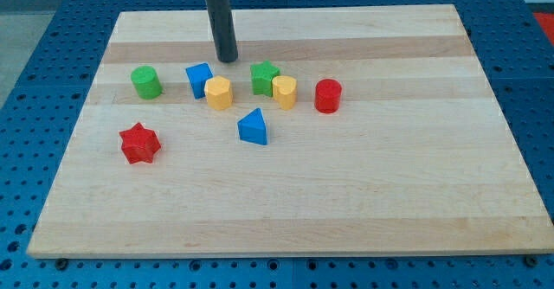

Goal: Move the green circle into the blue cube and yellow hexagon

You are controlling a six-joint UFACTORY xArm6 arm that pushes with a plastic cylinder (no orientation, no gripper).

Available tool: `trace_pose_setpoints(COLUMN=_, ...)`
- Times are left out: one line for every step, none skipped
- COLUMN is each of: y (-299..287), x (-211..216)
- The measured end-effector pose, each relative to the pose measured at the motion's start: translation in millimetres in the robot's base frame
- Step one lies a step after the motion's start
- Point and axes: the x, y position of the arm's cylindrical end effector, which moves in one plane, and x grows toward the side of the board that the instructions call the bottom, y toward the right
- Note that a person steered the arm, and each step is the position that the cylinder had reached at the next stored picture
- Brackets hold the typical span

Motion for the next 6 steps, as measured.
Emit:
trace_pose_setpoints(y=-59, x=-6)
trace_pose_setpoints(y=-124, x=-9)
trace_pose_setpoints(y=-197, x=1)
trace_pose_setpoints(y=-204, x=40)
trace_pose_setpoints(y=-194, x=72)
trace_pose_setpoints(y=-137, x=80)
